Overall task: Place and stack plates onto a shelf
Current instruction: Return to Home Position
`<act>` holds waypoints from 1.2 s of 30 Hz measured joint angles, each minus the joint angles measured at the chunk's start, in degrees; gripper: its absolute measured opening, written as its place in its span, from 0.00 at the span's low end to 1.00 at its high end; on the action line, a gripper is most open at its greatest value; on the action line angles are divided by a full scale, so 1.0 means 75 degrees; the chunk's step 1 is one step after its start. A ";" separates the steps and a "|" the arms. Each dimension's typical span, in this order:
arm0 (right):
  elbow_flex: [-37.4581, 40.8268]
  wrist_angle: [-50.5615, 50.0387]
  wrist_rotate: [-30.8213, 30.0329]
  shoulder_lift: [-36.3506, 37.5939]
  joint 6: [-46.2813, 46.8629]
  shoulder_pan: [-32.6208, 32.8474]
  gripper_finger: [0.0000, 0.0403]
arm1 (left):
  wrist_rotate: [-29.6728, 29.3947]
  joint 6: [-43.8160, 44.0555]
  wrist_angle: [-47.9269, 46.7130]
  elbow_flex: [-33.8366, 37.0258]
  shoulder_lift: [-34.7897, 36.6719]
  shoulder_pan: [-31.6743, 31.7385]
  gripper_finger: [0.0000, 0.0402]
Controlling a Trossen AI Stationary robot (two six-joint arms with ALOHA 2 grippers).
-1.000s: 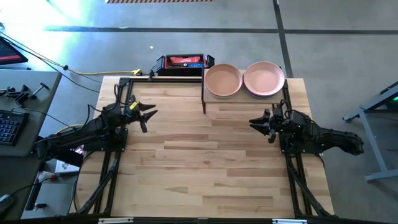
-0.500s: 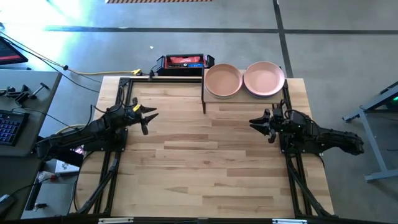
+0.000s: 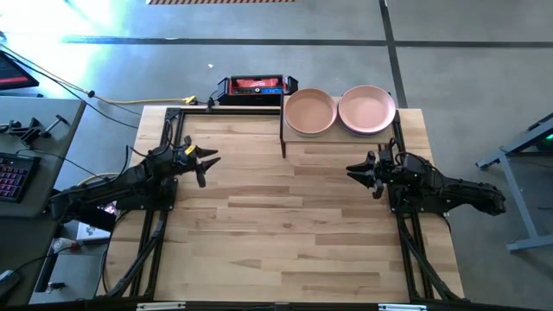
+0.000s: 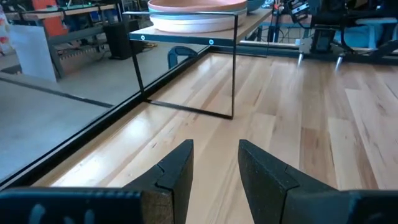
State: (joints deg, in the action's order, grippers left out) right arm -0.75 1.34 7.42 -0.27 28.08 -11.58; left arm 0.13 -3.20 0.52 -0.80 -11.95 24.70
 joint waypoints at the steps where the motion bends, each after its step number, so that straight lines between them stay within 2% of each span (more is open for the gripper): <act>1: 0.0000 -0.0002 -0.0002 0.0000 0.0000 -0.0001 0.27 | -0.0086 0.0000 -0.0035 0.0000 0.0089 -0.0070 0.29; 9: 0.0000 -0.0002 -0.0001 0.0000 0.0000 0.0001 0.27 | -0.0242 0.0000 0.0030 0.0000 0.1575 -0.0953 0.29; 13: 0.0000 -0.0002 -0.0003 0.0000 0.0000 0.0001 0.27 | -0.0315 0.0000 0.0383 -0.0001 0.1551 -0.1422 0.29; 21: 0.0000 -0.0002 -0.0003 0.0009 0.0000 0.0001 0.27 | -0.0307 0.0003 0.0299 0.0000 0.1566 -0.2186 0.29; 36: 0.0000 -0.0002 -0.0003 -0.0009 0.0000 0.0001 0.27 | -0.0307 0.0003 0.0302 0.0000 0.1560 -0.2305 0.29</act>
State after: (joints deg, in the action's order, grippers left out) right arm -0.75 1.32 7.40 -0.34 28.08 -11.57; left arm -2.17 -3.18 2.79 -0.80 -0.25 7.42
